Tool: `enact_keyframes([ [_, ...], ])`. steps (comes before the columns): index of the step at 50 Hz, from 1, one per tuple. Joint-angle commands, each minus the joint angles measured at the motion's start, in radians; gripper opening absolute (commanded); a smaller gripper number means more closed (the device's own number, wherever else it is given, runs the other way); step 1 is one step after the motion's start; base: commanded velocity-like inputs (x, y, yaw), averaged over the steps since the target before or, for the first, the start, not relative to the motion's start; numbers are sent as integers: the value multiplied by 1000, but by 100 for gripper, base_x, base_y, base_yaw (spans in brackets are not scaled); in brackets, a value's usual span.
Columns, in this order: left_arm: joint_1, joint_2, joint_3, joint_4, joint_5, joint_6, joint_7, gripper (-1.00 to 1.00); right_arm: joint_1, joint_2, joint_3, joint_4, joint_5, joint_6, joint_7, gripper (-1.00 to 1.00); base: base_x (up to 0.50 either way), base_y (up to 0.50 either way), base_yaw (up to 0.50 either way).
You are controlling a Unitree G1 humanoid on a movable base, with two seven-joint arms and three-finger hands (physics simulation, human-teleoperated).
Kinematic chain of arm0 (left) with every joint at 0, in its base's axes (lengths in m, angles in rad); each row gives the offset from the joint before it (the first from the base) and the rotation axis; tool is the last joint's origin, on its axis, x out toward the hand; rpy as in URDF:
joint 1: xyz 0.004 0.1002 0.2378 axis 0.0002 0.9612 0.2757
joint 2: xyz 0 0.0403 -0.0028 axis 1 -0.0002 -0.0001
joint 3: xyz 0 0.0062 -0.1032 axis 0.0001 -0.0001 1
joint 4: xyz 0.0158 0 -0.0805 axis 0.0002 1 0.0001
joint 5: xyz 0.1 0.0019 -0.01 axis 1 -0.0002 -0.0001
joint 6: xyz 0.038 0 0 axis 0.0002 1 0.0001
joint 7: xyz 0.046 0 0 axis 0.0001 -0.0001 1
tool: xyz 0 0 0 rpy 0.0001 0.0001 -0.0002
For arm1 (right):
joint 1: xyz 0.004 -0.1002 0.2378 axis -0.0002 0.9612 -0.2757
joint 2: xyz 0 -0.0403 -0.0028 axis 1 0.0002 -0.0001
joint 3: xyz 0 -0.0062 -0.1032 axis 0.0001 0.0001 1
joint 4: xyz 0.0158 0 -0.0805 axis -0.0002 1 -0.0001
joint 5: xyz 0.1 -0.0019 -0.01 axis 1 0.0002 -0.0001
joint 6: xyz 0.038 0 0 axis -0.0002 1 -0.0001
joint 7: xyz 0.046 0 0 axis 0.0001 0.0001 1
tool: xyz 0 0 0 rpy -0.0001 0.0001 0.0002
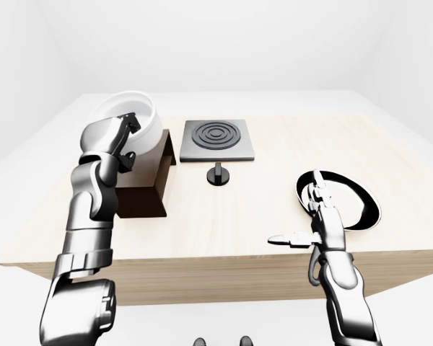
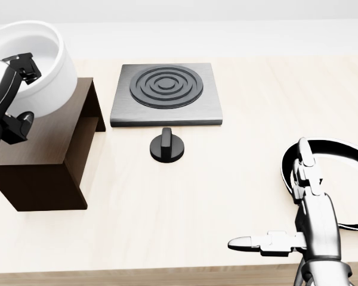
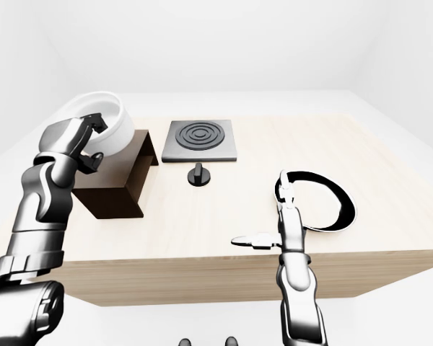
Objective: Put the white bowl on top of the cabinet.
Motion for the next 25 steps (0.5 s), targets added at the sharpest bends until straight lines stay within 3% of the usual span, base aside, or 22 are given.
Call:
enact_keyframes([
  [1,-35,19,7,72,22,0,126,-100,-2,0,0,7,-1,-4,-1,100,0,0,0],
  [25,-44,32,0,138,22,0,185,-100,3,1,2,-3,-2,-1,1,100,0,0,0],
])
